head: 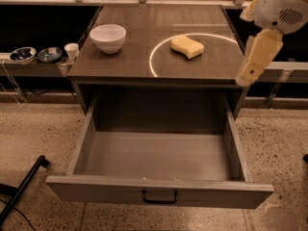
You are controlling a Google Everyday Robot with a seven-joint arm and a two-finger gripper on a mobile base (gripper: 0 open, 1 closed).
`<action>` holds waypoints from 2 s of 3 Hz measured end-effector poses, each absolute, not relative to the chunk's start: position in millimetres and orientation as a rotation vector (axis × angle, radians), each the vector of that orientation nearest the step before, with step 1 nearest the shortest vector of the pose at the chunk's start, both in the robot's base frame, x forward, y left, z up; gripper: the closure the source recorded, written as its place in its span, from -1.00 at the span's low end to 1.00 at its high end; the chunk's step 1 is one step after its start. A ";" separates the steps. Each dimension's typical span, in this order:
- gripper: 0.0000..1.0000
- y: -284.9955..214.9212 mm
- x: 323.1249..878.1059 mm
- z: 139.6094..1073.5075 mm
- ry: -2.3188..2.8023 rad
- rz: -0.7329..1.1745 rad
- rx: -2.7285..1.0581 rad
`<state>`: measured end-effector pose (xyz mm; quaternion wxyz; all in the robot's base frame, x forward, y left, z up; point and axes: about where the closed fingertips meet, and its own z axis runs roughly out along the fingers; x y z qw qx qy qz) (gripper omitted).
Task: Place sponge into top drawer
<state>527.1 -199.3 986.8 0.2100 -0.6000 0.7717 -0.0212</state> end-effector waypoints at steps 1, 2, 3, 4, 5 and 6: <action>-1.00 -173.8 606.0 995.6 2.078 -0.007 -1.552; -1.00 -153.5 673.1 984.8 2.077 0.050 -1.363; -1.00 -139.3 715.4 956.2 2.148 0.056 -1.207; -1.00 -137.3 719.8 949.3 2.176 0.068 -1.162; -1.00 -134.5 725.0 938.6 2.194 0.095 -1.160; -1.00 -132.6 744.3 895.1 2.216 0.139 -1.113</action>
Offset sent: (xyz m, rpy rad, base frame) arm 0.2368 0.0672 -0.0114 0.4051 -0.1932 -0.2930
